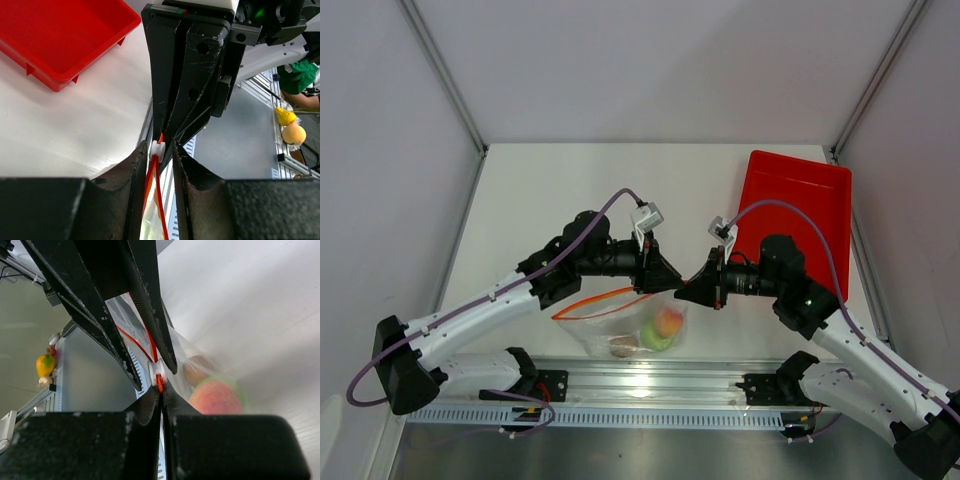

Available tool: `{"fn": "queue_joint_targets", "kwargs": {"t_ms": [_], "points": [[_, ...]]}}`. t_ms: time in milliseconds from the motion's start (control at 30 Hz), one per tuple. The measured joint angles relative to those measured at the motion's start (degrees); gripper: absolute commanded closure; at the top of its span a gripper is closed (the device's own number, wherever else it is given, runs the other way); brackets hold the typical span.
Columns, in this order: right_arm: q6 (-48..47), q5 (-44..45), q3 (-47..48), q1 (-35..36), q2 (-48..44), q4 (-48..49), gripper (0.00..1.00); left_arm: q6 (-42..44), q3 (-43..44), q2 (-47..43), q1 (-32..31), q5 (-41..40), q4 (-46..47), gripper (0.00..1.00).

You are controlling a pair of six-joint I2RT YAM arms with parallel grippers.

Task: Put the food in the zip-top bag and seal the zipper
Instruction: Zip the zipper food storage bag at the center of the board.

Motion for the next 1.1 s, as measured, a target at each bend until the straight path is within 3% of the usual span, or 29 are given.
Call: {"fn": "queue_joint_targets", "kwargs": {"t_ms": [500, 1100], "points": [[0.0, 0.7, 0.0, 0.0, 0.0, -0.2, 1.00, 0.0, 0.1, 0.2, -0.1, -0.2, -0.4, 0.98], [4.2, 3.7, -2.2, -0.9, -1.2, 2.0, 1.00, 0.1, 0.1, 0.1, -0.1, -2.0, -1.9, 0.99]]}}
